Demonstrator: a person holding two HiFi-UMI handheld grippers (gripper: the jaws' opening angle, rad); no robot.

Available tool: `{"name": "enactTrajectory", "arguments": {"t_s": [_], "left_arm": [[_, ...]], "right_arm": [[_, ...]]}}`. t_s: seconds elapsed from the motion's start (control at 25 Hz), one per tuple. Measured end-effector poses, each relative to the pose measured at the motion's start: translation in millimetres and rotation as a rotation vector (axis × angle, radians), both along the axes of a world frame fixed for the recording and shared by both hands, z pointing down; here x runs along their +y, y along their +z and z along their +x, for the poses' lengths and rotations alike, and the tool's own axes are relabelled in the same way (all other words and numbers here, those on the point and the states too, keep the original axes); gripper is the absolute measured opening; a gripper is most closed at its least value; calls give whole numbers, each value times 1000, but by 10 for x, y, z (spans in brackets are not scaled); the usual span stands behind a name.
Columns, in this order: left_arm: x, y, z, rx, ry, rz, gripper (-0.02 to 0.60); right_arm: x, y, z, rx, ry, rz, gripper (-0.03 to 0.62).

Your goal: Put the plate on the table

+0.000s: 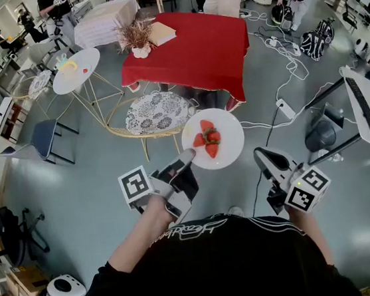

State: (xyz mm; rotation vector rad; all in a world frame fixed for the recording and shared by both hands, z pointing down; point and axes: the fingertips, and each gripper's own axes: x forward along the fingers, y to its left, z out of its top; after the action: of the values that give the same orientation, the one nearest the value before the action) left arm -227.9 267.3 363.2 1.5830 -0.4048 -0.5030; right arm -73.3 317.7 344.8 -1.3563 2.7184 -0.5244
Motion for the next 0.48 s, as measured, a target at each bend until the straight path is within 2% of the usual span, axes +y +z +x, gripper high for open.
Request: {"name": "enactTrajectory", "arguments": {"t_s": [0.48], "left_arm": [[19, 44, 229, -14, 7, -7, 18]], "right_arm": [[31, 62, 192, -9, -3, -4, 8]]}}
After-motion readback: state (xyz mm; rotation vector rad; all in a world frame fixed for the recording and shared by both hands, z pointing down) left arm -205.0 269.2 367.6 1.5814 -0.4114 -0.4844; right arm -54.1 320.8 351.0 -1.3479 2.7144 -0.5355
